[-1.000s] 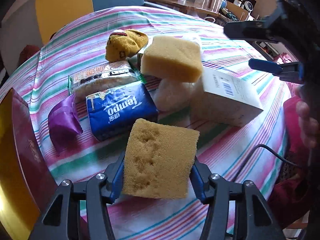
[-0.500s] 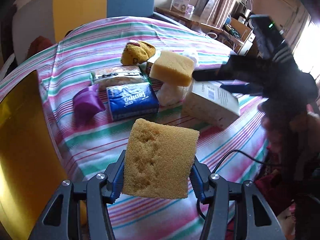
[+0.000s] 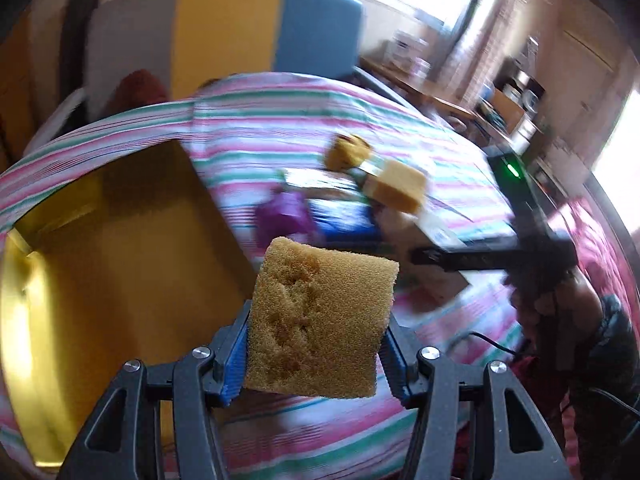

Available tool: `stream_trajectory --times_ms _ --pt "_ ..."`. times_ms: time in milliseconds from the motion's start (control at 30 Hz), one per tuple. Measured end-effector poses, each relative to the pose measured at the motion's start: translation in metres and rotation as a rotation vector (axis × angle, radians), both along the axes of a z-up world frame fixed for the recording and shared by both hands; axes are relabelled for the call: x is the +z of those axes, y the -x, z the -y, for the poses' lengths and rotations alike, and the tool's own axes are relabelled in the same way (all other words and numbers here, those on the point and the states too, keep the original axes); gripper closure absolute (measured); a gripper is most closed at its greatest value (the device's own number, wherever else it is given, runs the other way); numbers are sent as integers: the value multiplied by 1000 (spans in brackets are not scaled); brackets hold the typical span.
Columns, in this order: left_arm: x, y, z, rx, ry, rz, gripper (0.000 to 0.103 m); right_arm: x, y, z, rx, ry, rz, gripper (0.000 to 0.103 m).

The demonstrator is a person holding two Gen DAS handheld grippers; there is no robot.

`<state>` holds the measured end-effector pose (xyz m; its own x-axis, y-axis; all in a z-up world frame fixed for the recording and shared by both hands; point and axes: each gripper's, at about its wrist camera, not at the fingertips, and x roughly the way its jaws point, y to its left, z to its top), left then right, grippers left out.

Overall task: Organize objects
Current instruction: 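Carry the sponge with the left tool into the gold box and release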

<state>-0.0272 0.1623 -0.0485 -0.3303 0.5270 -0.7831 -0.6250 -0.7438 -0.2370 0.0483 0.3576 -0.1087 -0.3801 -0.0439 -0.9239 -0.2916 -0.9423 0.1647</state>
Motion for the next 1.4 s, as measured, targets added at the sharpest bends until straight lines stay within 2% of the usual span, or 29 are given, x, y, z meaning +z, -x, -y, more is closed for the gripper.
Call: stream_trajectory --times_ms 133,233,333,433,733,1033,1300,1400 --pt "1 38 58 192 26 4 46 1 -1 5 19 -18 3 49" --pt "-5 79 108 356 11 55 46 2 -1 6 30 -13 9 50" --pt "-12 115 142 464 45 48 46 0 -3 7 39 -13 18 50" --pt "-23 146 158 523 81 56 46 -3 -4 8 43 -13 26 50" --pt "-59 195 152 558 156 77 46 -7 -3 11 58 -21 43 51" --pt "-71 218 151 607 234 83 44 -7 -4 12 58 -22 45 51" --pt "-67 215 153 589 204 83 27 -7 -5 8 53 -16 44 50" --pt "-54 195 155 588 184 30 27 -6 -5 7 50 -17 43 51"
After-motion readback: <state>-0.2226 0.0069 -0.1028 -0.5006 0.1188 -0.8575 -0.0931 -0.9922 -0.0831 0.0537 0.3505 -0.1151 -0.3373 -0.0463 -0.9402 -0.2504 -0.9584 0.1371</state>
